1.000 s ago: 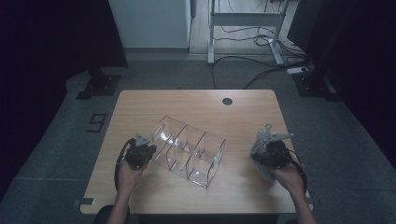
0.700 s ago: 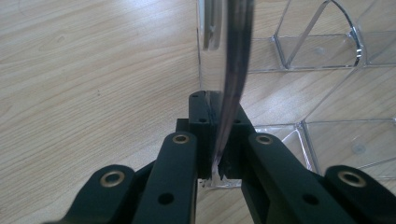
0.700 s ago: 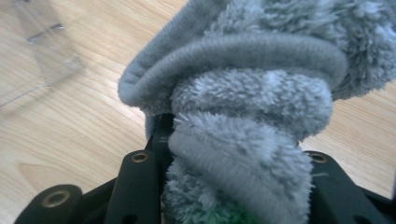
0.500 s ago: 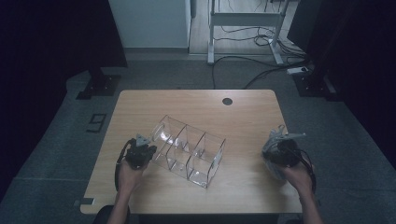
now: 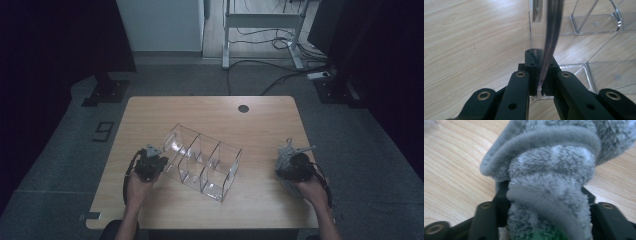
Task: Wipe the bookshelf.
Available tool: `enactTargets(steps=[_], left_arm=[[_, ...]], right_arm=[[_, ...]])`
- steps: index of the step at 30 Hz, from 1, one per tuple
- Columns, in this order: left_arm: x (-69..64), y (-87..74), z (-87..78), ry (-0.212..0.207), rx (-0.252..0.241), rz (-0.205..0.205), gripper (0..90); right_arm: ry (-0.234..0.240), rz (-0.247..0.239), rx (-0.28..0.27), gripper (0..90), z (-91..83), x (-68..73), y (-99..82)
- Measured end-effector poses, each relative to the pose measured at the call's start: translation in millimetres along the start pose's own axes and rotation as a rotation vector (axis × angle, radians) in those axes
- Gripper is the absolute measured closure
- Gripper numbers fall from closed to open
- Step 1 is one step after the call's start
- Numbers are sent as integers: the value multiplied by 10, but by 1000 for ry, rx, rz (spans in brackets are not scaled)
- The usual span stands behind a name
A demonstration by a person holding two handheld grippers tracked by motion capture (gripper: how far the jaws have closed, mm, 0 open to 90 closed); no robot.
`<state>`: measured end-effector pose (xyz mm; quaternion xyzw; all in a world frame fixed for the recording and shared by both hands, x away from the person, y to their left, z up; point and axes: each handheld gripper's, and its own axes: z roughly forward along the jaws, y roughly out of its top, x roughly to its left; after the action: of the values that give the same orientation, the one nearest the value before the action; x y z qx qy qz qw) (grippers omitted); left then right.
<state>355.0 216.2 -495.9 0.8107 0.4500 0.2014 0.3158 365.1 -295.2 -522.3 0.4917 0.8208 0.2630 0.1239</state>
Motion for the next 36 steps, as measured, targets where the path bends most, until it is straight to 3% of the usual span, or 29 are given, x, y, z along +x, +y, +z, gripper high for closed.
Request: enactTargets(steps=[5,9,14,19,21,28,31,34,36], left_arm=[[9,0,0,-9,-2,0,845],[6,4,-1,-25,-6,3,787],[-1,17,-57,-34,-36,-6,608],[36,-1,-171,-56,-68,-21,500],[44,-14,-212,-51,-74,-25,493],[32,-59,-283,-55,-94,-39,502],[15,-59,-320,-51,-99,-39,554],[-2,-49,-358,-51,-115,-41,605],[-6,-42,-366,-50,-116,-36,650]], right_arm=[[-5,-15,-12,316,-20,13,21],[-8,-22,-33,258,-82,16,38],[-2,-37,-94,182,-209,35,78],[53,-45,-157,131,-375,84,157],[95,-56,-167,128,-414,118,189],[147,-108,-166,84,-438,267,268],[195,-135,-181,87,-425,370,332],[253,-131,-189,110,-426,461,383],[264,-135,-188,119,-425,493,401]])
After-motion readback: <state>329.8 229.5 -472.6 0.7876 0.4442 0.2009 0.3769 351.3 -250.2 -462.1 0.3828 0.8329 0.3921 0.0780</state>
